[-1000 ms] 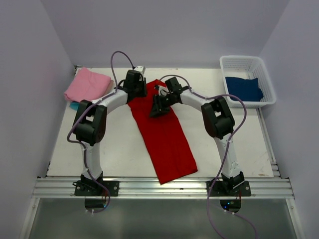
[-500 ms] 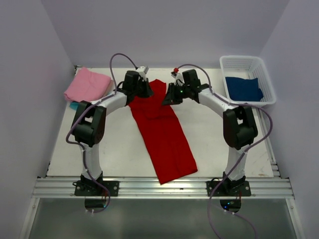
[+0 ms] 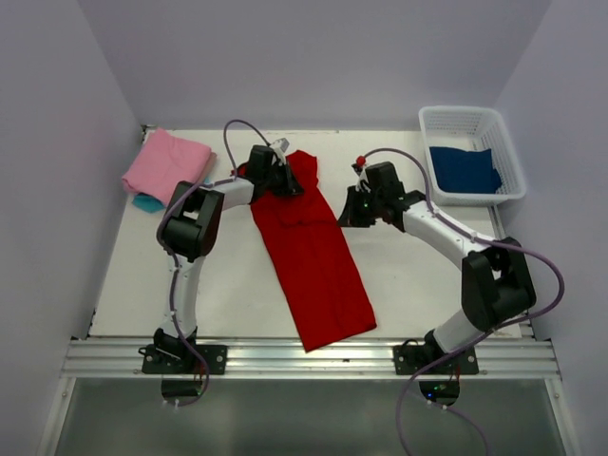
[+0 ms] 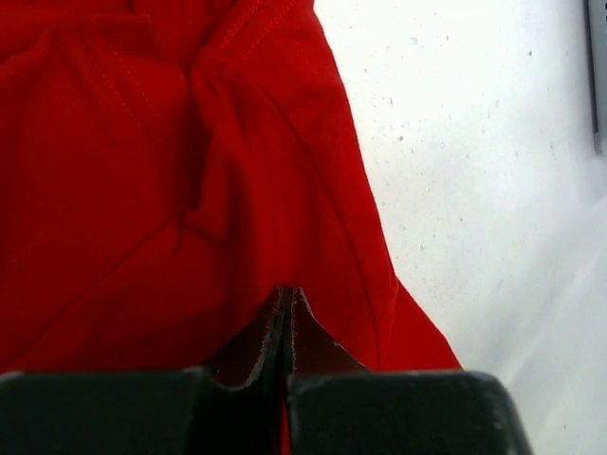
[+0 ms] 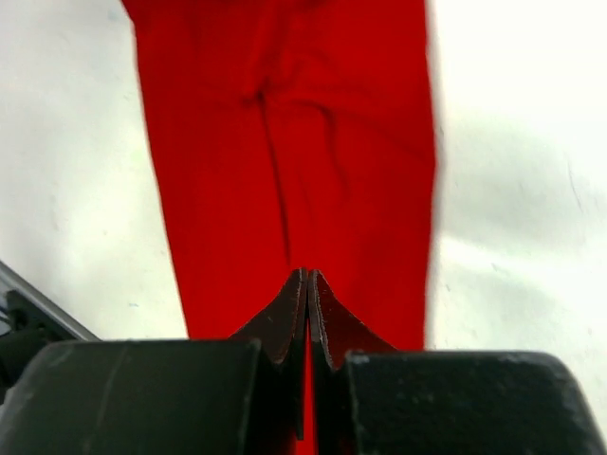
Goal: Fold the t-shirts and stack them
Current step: Rotate the tshirt 90 degrees
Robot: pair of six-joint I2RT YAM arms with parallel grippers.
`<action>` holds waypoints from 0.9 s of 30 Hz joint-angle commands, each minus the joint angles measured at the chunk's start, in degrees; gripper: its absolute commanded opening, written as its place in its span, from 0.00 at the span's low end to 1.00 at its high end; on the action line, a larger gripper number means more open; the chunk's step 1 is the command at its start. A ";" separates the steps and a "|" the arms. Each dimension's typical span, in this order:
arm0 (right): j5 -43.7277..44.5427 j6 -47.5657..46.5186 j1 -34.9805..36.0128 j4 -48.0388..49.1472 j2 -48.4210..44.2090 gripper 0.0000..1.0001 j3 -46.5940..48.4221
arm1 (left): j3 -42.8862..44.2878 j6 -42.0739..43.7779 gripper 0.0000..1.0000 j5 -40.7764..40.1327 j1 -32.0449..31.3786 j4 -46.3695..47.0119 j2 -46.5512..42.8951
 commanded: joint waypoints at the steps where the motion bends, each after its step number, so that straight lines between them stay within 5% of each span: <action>1: 5.34 0.50 0.71 -0.48 -6.02 0.00 -3.90 | -0.19 -2.11 0.00 -1.23 0.34 2.56 0.19; 17: 10.18 8.67 7.92 7.52 -10.59 0.00 -29.55 | 11.67 -0.09 0.00 -0.44 1.31 -1.30 7.40; 27: 13.96 9.64 8.62 -2.23 -22.01 0.00 -33.70 | 23.00 2.20 0.00 1.49 3.33 -5.77 14.16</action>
